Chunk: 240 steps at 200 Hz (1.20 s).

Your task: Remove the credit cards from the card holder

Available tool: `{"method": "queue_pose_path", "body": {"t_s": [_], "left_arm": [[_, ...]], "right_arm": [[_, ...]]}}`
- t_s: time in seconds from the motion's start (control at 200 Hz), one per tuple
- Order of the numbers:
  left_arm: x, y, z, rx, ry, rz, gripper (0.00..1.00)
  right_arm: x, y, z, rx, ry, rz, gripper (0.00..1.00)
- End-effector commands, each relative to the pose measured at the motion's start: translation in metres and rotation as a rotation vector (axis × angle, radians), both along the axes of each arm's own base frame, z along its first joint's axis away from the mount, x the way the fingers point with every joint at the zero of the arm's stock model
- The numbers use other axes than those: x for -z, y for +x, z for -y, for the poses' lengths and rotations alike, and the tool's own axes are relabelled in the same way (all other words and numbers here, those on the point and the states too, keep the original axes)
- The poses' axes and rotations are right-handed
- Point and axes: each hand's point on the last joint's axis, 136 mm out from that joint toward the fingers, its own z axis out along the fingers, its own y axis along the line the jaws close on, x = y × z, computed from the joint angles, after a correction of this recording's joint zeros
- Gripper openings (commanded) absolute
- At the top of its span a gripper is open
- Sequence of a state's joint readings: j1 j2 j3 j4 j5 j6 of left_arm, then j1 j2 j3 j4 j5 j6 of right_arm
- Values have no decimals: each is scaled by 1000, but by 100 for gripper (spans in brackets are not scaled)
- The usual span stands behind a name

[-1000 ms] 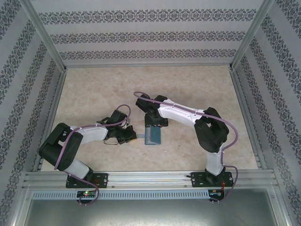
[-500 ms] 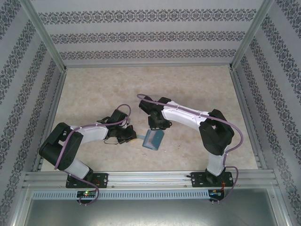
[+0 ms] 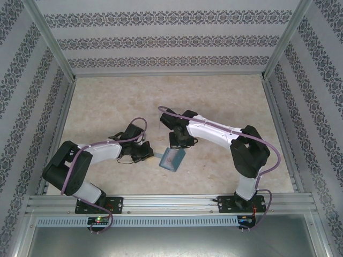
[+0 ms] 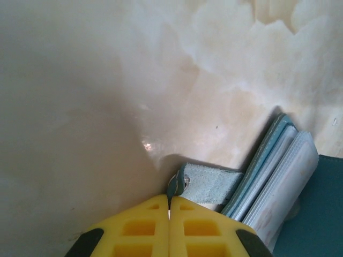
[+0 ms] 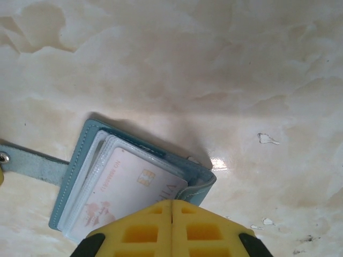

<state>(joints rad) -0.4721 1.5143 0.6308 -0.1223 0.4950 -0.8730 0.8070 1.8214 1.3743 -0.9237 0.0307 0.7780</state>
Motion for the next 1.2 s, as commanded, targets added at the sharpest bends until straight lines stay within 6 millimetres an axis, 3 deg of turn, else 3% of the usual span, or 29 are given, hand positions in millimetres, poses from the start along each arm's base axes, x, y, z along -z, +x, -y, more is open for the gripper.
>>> {"method": "queue_pose_path", "body": {"t_s": [0.0, 0.165, 0.36, 0.46, 0.675, 0.859, 1.044, 1.194], "left_arm": [[-5, 5, -16, -70, 27, 8, 6], [-13, 13, -28, -141, 0, 36, 6], [-16, 15, -44, -206, -5, 52, 5], [-17, 14, -44, -204, -15, 56, 5], [-19, 13, -38, -188, -52, 55, 5], [-17, 11, -37, -181, -61, 48, 5], [-16, 7, -37, -173, -56, 45, 5], [-17, 6, -38, -170, -54, 47, 5]], "right_arm": [[-15, 5, -5, -23, 28, 12, 5], [-23, 11, -13, -60, 34, 16, 4], [-21, 8, -16, -84, 35, -6, 12], [-21, 7, -20, -88, 60, -9, 26], [-21, 9, -47, -24, 160, -11, 67], [-4, 12, -66, 86, 168, -53, 86], [18, 12, -78, 99, 132, -94, 90], [31, 11, -71, 100, 67, -103, 90]]}}
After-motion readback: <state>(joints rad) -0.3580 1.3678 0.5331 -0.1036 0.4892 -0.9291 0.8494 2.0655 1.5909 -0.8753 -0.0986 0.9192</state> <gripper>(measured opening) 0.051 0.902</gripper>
